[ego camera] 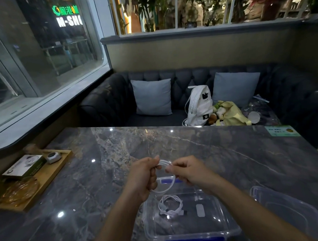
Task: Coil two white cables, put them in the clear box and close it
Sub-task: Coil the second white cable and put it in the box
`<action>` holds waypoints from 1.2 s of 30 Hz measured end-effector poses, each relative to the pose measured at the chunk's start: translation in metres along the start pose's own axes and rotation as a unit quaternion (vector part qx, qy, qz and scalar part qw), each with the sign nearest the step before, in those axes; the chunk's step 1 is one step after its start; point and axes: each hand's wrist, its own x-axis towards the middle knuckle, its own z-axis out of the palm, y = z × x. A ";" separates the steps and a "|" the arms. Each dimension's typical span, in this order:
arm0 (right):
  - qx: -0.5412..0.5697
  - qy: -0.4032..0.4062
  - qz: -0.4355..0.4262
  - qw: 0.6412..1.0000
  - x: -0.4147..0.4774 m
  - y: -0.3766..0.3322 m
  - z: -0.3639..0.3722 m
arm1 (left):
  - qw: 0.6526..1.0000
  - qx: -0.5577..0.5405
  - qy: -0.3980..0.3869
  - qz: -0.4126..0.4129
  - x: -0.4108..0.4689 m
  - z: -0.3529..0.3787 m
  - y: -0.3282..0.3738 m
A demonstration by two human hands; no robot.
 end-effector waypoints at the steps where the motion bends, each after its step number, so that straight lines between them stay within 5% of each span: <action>1: 0.000 -0.010 0.000 1.000 -0.001 0.000 0.000 | 1.000 0.006 -0.002 0.002 0.000 0.001 0.001; 6: 0.085 -0.018 0.009 0.996 -0.003 0.001 0.003 | 0.999 0.021 -0.029 -0.007 -0.001 0.002 0.004; 9: 0.049 0.018 0.016 0.998 -0.001 0.003 0.002 | 0.990 0.135 -0.029 0.040 -0.002 0.003 0.006; 15: -0.165 0.038 -0.010 0.985 0.002 0.005 -0.005 | 0.900 0.408 -0.001 0.155 0.001 -0.007 0.010; 18: -0.207 0.055 -0.003 0.977 0.005 0.009 -0.007 | 0.872 0.458 -0.005 0.171 0.004 -0.009 0.010; 27: -0.222 0.048 0.000 0.974 0.007 0.010 -0.010 | 0.963 0.178 -0.198 -0.050 0.003 -0.019 -0.001; 36: -0.206 0.055 -0.016 0.977 0.007 0.014 -0.011 | 0.981 0.166 -0.031 0.098 0.006 -0.006 -0.028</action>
